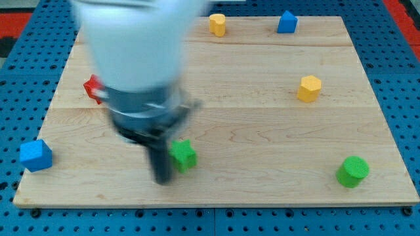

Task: Keep green star on top left to green circle

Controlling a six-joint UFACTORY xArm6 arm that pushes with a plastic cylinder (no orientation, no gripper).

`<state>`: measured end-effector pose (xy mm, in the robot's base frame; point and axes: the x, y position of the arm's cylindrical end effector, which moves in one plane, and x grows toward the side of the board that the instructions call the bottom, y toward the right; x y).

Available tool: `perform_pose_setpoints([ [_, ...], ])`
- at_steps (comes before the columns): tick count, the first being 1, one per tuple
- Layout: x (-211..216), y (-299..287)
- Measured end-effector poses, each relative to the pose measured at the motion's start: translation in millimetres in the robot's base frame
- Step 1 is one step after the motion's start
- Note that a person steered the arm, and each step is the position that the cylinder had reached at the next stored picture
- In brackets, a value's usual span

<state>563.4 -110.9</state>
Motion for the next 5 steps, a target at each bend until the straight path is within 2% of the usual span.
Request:
perform_pose_setpoints([
  [1, -24, -25],
  [2, -45, 25],
  [3, -37, 86],
  [4, 27, 140],
  [5, 49, 115],
])
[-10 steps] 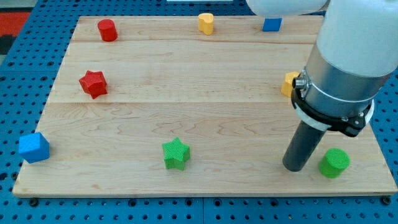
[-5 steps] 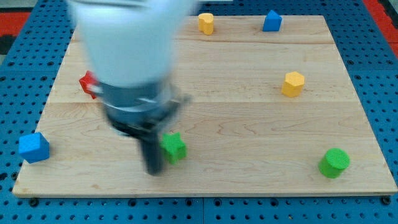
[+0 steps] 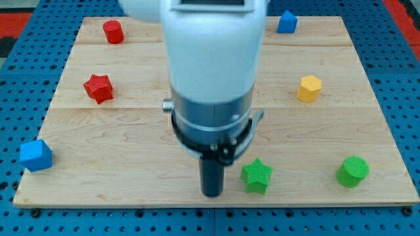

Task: Keep green star on top left to green circle

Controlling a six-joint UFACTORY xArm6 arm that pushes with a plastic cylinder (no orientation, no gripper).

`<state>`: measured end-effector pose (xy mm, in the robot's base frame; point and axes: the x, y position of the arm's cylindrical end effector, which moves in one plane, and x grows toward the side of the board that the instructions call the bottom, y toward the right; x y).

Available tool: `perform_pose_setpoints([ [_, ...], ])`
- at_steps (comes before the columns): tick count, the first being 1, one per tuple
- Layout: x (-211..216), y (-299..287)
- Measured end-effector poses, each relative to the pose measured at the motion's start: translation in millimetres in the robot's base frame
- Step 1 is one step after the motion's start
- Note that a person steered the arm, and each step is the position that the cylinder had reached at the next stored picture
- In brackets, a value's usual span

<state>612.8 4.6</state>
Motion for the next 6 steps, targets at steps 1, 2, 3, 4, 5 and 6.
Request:
perform_pose_setpoints([
  [1, 2, 30],
  [2, 2, 30],
  [3, -21, 59],
  [4, -46, 76],
  [5, -46, 32],
  [6, -67, 83],
])
